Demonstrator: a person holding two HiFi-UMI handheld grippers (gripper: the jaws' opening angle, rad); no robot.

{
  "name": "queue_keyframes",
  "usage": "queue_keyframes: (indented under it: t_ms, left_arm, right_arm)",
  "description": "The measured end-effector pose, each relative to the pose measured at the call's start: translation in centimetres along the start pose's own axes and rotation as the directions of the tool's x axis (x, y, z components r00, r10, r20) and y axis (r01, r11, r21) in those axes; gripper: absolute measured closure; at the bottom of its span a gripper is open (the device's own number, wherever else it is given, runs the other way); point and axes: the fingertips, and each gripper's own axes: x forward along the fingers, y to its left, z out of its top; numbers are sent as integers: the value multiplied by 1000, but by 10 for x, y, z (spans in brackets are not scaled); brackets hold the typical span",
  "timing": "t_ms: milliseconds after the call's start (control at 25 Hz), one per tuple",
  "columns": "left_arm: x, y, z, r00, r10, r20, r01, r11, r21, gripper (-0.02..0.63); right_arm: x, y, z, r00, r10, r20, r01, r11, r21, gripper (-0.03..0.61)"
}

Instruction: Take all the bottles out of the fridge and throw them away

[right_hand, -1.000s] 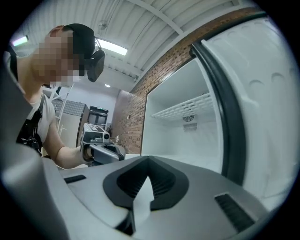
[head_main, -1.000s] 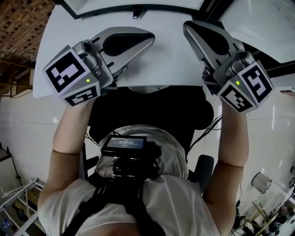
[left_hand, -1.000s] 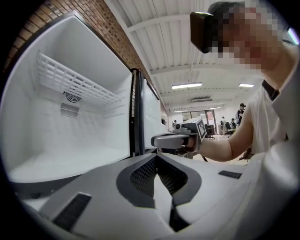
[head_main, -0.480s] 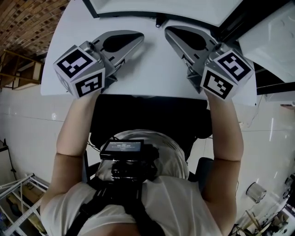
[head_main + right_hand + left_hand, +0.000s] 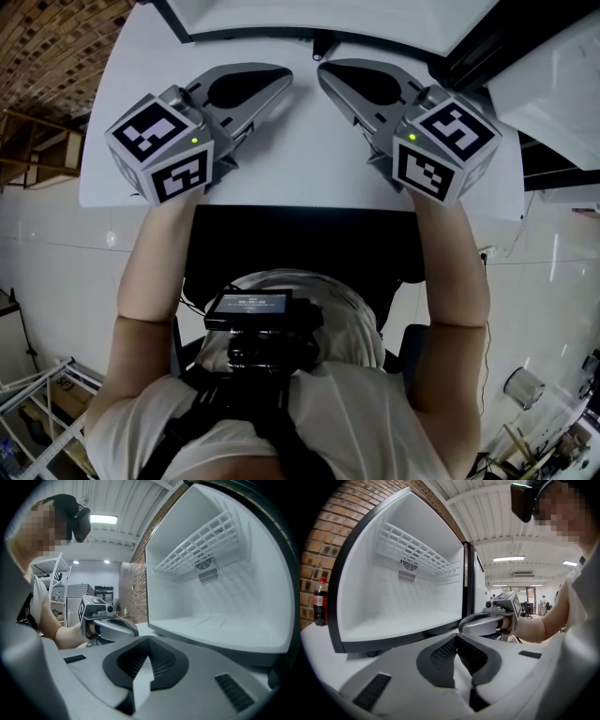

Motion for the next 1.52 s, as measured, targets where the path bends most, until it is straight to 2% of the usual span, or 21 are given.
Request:
queue_keyframes:
  t_ms: [1520]
  left_arm:
    - [-3, -3, 2, 1000, -12, -5, 12, 1000, 4, 614]
  right_arm:
    - [1, 4, 1, 1000, 14, -6, -14, 1000, 3, 577]
